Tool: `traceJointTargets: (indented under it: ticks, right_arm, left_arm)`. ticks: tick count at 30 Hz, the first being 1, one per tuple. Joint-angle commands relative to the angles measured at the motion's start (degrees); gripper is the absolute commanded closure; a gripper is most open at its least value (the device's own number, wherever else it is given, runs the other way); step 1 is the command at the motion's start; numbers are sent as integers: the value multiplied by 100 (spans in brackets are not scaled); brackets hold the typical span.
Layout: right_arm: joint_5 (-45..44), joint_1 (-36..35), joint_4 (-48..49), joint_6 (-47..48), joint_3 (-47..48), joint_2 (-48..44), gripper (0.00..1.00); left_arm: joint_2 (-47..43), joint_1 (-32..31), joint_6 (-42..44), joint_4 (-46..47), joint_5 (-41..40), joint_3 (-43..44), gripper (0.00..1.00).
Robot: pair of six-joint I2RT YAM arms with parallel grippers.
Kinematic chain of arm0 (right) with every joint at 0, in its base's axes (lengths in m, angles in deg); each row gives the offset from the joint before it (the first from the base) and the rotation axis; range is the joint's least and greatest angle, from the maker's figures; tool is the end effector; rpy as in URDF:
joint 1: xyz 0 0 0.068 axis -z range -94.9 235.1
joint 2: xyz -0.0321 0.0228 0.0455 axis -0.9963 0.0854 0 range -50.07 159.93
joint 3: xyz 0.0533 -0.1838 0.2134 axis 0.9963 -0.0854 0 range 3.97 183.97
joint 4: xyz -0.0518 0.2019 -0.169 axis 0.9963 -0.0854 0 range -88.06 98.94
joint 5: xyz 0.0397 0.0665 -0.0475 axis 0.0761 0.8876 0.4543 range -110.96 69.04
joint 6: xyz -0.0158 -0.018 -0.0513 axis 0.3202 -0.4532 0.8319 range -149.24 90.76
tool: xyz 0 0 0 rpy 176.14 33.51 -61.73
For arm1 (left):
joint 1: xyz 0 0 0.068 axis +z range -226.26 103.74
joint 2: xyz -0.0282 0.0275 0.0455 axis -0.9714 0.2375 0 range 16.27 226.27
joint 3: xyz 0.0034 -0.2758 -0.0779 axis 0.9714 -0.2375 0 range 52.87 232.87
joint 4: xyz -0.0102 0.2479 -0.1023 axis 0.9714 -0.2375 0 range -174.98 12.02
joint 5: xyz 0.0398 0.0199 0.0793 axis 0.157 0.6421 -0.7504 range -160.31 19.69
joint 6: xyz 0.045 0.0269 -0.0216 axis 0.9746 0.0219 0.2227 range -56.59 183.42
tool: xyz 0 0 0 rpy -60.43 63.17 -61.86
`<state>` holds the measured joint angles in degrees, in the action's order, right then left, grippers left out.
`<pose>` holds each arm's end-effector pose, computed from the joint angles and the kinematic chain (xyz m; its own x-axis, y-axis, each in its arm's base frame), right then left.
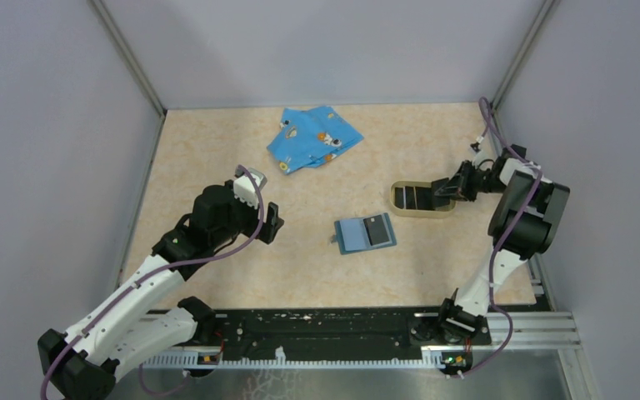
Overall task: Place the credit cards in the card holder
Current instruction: Pick up the credit card from the storage box.
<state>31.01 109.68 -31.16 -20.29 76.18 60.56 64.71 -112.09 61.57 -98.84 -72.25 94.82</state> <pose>0.3518 -0.1265 0.1678 -0.8980 0.3053 -0.3167 -0.0264 0.6813 0.7315 0.1580 -0.1125 0.3005 -0.3904 0.2421 -0.8883 0.5484 0.8361 -0.0131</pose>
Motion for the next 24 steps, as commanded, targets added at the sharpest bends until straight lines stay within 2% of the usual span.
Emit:
traceJointTargets:
  ticks: [1, 9, 16, 24]
  right_arm:
    - [659, 26, 31, 36, 183, 85, 99]
    - [572, 27, 32, 2, 191, 193, 85]
    - [524, 24, 5, -8, 217, 230, 85]
    - [609, 180, -7, -29, 216, 123, 88]
  left_arm:
    - [2, 17, 44, 0, -17, 2, 1]
    - [17, 24, 44, -9, -24, -3, 1]
    - [16, 22, 44, -14, -22, -1, 1]
    - [18, 21, 44, -12, -22, -3, 1]
